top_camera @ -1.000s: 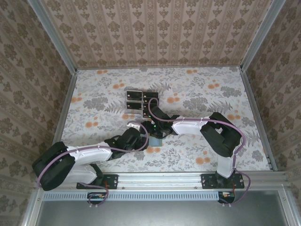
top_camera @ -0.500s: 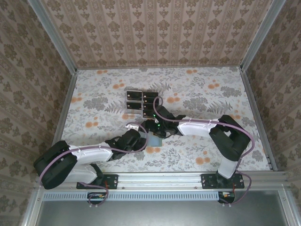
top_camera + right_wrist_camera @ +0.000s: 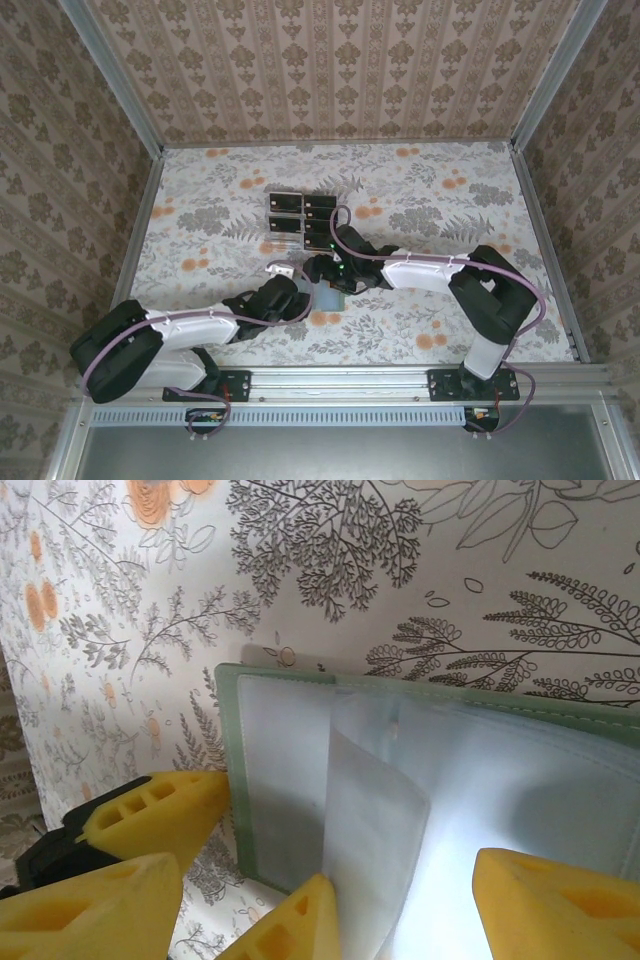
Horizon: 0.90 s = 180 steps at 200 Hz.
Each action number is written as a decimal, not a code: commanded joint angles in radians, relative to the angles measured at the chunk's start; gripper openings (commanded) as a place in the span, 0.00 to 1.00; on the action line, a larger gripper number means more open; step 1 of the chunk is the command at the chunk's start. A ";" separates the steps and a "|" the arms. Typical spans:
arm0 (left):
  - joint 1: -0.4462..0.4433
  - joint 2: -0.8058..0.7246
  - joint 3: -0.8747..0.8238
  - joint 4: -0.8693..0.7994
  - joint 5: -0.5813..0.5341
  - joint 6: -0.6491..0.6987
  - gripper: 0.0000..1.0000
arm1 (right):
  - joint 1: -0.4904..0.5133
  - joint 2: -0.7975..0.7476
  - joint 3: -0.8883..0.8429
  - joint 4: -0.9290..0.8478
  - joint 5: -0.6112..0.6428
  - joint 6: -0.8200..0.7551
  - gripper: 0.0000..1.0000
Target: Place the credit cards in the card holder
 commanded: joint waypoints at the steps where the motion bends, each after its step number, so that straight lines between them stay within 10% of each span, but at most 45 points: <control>1: -0.007 -0.023 -0.028 -0.046 -0.023 -0.023 0.77 | 0.008 0.036 0.037 -0.002 -0.013 -0.014 0.78; 180: -0.001 -0.642 -0.100 -0.445 -0.122 -0.109 0.83 | 0.061 0.247 0.281 -0.048 -0.066 -0.002 0.78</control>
